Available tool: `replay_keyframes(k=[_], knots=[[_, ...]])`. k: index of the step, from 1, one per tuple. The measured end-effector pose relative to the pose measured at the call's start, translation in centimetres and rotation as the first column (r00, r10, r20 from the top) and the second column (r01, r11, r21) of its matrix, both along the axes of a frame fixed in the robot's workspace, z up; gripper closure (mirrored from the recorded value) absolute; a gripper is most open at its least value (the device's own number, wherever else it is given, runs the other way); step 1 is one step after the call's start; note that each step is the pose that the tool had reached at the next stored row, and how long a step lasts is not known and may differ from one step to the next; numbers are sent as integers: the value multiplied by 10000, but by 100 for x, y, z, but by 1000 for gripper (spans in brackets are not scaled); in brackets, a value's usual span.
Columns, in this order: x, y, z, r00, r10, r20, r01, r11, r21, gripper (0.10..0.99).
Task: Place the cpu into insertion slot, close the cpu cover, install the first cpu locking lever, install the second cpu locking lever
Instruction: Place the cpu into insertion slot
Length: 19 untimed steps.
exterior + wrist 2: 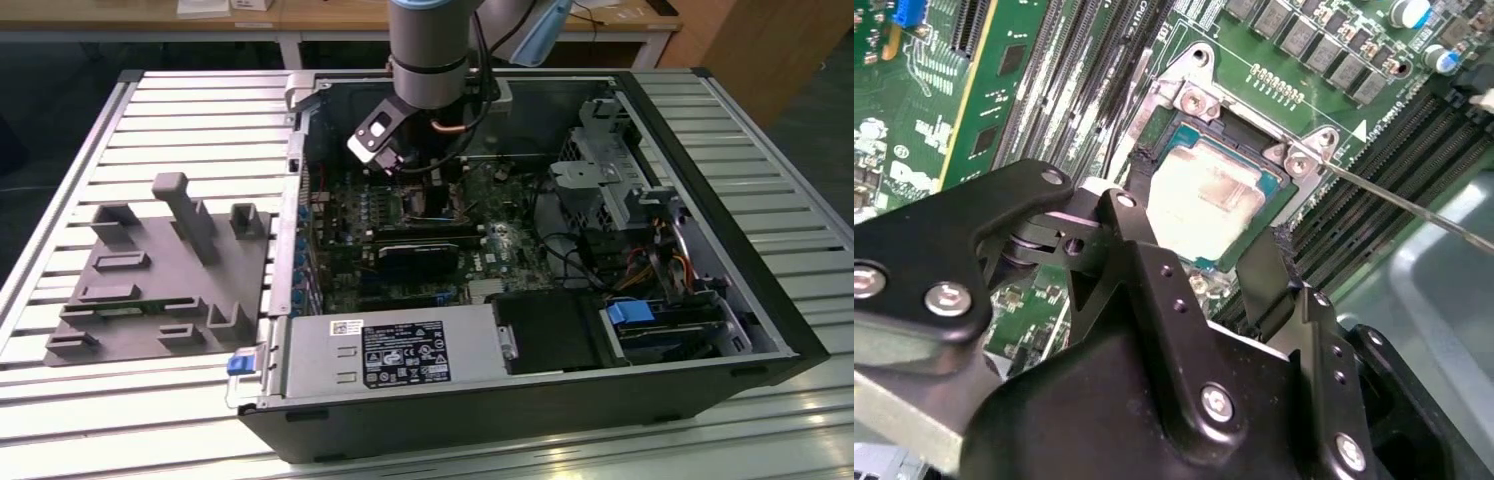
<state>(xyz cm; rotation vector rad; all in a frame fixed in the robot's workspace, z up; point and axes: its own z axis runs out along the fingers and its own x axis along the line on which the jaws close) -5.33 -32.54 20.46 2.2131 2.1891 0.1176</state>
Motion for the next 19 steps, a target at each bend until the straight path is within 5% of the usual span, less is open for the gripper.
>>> replay_keyframes(k=[9,19], knots=[[0,0,34,10000,0,0,0,10000,1,486],[0,0,44,10000,0,1,0,10000,1,906]])
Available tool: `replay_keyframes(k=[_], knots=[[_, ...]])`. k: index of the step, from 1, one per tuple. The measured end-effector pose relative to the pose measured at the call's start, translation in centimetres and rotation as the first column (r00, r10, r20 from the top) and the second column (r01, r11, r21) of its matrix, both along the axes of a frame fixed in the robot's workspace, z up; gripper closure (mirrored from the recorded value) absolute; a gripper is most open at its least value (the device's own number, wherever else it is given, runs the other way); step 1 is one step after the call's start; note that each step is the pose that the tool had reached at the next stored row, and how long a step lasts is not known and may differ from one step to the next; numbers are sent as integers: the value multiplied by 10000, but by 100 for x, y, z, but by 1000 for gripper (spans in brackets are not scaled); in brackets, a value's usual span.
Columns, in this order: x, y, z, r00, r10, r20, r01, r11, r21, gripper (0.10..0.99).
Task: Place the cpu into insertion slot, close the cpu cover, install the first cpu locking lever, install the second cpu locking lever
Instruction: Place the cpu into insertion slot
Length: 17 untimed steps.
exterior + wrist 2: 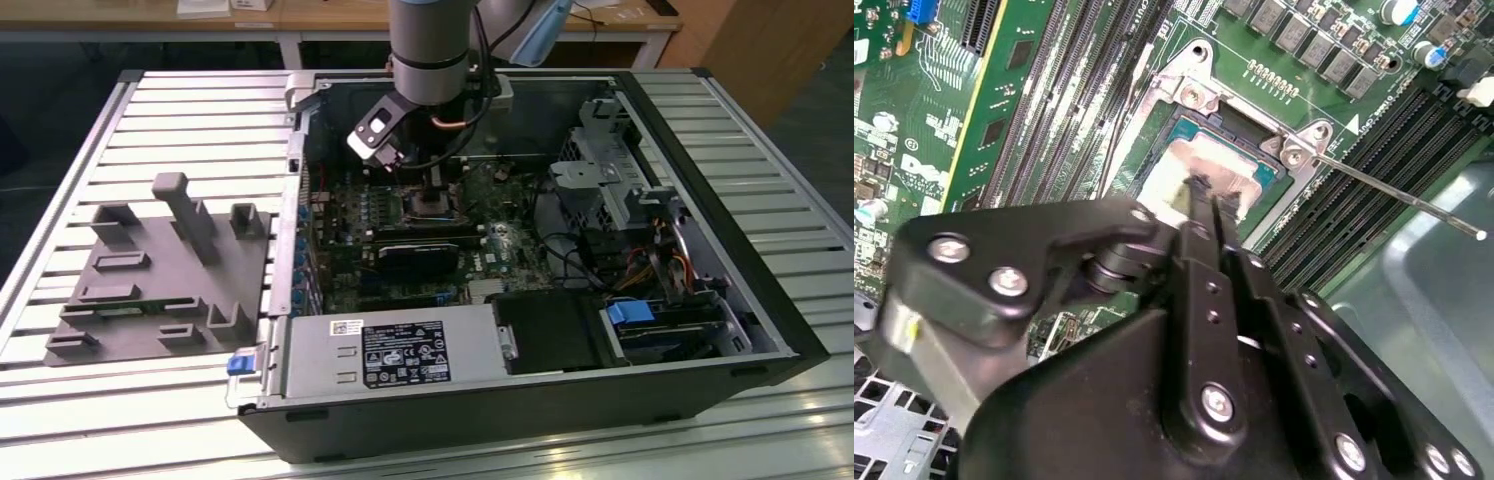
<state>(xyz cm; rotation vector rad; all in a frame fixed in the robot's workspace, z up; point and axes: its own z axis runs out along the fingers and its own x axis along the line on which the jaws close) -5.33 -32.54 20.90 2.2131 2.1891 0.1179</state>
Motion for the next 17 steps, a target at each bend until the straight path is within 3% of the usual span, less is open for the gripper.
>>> replay_keyframes(k=[1,2,8,17], knots=[[0,0,1,10000,0,0,0,10000,0,906],[0,0,2,10000,0,0,0,10000,0,965],[0,0,31,10000,0,-2,0,10000,-3,980],[0,0,252,10000,0,1,0,10000,-1,980]])
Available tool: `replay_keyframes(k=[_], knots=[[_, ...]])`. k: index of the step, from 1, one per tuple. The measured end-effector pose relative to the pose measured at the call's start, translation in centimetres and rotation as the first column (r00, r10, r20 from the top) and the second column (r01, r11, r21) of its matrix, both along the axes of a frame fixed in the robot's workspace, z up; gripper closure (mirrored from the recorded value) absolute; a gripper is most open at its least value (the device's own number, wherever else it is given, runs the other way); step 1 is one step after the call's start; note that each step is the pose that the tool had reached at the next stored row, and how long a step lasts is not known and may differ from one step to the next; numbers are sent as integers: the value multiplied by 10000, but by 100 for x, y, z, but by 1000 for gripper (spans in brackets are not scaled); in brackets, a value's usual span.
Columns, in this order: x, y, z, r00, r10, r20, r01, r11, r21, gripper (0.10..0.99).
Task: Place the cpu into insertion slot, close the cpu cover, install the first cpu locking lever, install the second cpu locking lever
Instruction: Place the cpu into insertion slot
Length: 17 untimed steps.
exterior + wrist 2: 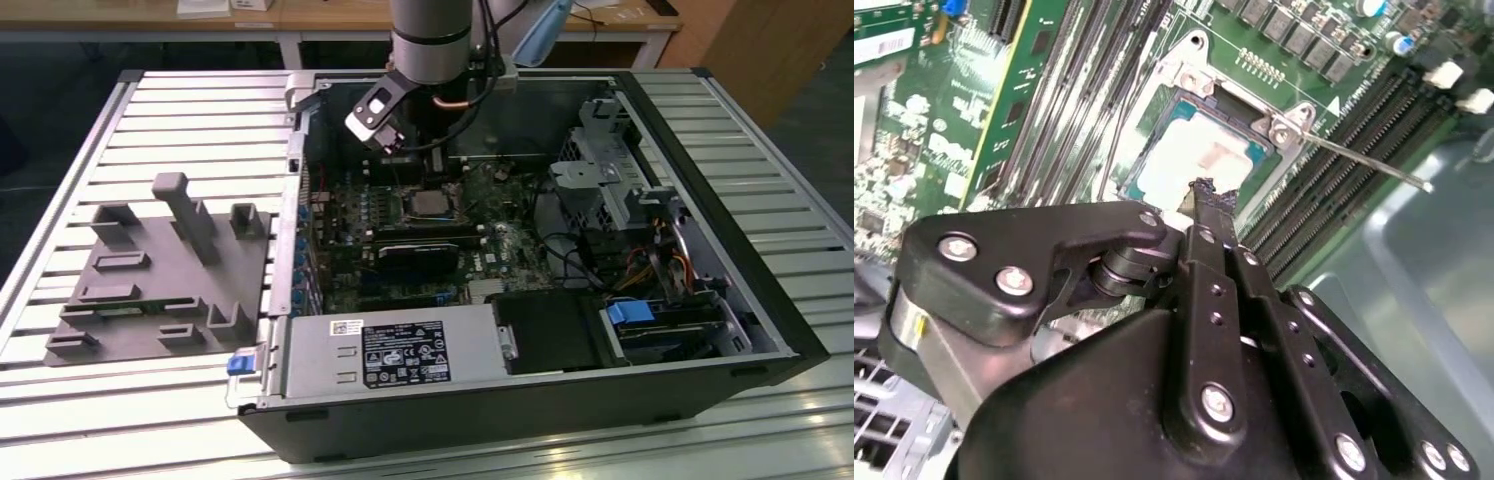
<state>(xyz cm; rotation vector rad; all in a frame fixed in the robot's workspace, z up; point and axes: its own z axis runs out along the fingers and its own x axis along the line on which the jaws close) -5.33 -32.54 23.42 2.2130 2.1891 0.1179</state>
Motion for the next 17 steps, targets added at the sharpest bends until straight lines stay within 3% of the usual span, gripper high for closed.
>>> replay_keyframes(k=[7,17], knots=[[0,0,184,10000,0,13,0,10000,0,980],[75,0,213,10000,0,15,0,10000,-1,980]])
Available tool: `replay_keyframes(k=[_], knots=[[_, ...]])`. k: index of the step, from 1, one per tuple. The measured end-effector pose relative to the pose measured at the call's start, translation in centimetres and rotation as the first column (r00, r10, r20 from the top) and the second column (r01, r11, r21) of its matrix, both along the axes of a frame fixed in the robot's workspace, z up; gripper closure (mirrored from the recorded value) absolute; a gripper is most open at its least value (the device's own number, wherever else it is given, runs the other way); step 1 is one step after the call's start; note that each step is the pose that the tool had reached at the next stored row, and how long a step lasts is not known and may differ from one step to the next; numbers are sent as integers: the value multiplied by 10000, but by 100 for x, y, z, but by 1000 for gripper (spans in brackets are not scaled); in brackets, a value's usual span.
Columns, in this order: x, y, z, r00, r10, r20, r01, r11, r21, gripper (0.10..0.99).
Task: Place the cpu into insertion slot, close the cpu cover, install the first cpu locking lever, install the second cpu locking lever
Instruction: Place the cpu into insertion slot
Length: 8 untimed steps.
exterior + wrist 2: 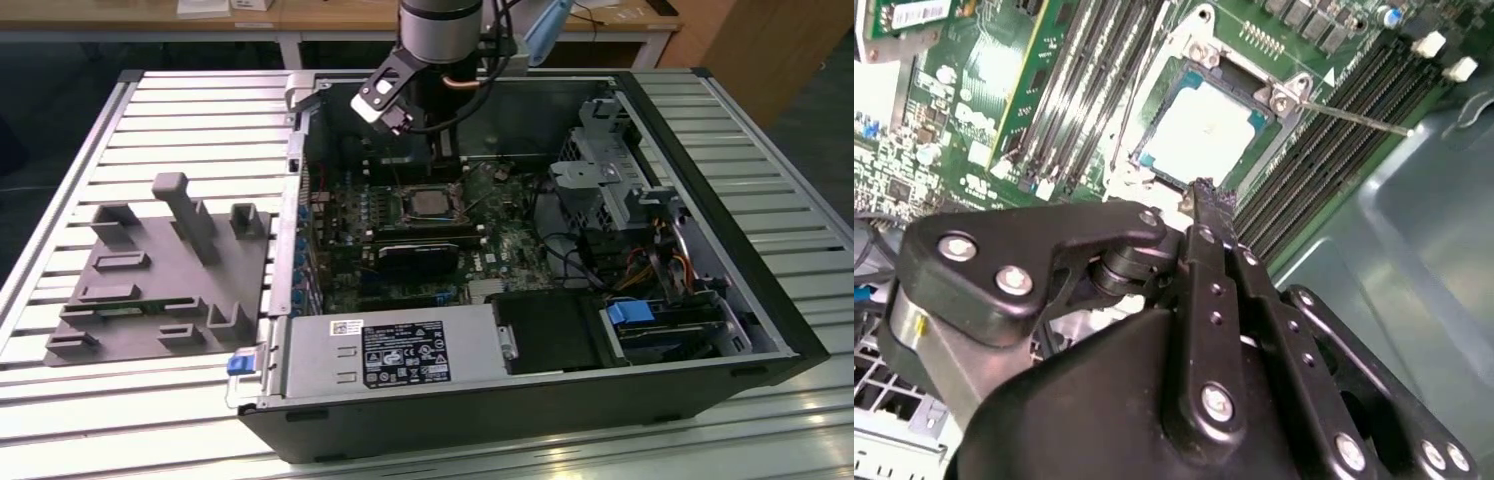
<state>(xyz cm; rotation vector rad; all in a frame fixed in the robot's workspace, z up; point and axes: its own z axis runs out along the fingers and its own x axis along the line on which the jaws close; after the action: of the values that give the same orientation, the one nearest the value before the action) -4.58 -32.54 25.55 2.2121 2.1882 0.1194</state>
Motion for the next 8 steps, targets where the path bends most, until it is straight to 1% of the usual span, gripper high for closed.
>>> replay_keyframes(k=[3,8], knots=[[0,0,32,10000,-1,1,1,10000,1,980],[1,0,34,10000,0,2,0,10000,3,980]])
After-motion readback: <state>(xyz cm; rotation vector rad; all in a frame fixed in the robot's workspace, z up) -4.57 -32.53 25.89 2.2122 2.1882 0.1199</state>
